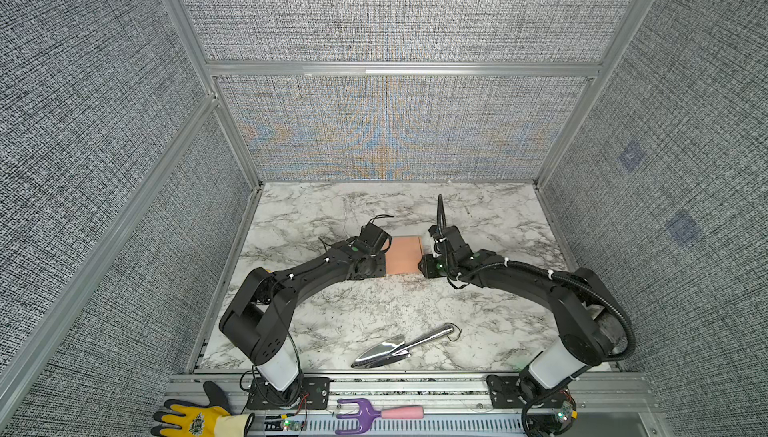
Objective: Fold the paper box
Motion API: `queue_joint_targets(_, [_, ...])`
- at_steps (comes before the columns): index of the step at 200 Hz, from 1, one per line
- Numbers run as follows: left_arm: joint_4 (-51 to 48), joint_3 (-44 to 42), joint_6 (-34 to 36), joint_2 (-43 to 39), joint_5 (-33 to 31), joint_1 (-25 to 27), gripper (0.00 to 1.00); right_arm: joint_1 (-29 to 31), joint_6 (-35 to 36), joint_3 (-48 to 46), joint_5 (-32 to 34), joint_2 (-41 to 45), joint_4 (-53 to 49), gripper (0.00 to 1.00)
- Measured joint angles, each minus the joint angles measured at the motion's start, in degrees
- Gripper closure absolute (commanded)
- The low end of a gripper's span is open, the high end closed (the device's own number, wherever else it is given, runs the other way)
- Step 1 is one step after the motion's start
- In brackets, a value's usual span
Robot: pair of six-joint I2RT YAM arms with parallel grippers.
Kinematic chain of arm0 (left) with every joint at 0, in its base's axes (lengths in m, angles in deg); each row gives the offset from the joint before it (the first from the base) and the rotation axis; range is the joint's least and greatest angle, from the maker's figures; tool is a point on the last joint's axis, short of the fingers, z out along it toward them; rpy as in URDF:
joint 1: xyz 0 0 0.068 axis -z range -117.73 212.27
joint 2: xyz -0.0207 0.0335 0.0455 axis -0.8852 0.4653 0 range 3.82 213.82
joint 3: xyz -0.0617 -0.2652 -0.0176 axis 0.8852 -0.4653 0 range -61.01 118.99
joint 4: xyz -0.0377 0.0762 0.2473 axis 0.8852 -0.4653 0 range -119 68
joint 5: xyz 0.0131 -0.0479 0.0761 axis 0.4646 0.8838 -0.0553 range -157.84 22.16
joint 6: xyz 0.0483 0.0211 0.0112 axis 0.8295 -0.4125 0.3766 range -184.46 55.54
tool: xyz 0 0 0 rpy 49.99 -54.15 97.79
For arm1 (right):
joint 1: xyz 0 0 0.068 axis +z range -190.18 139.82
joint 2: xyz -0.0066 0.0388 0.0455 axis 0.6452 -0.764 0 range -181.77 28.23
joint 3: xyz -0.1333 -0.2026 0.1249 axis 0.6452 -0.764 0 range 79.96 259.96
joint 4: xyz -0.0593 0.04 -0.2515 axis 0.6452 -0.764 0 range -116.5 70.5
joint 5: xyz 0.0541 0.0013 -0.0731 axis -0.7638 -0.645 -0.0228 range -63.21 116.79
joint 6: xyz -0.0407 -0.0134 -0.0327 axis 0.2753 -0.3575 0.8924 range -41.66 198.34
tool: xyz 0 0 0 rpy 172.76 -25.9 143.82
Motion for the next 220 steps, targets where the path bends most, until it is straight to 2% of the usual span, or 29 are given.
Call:
queue_joint_targets(107, [7.0,-1.2,0.0,1.7,5.7,0.5,0.51,0.0,-0.1,-0.2,-0.9,-1.6,2.0,0.62])
queue_joint_targets(220, [6.7,1.4,0.0,1.7,5.8,1.3,0.52,-0.1,-0.9,-0.2,-1.0,-0.9,1.6,0.62])
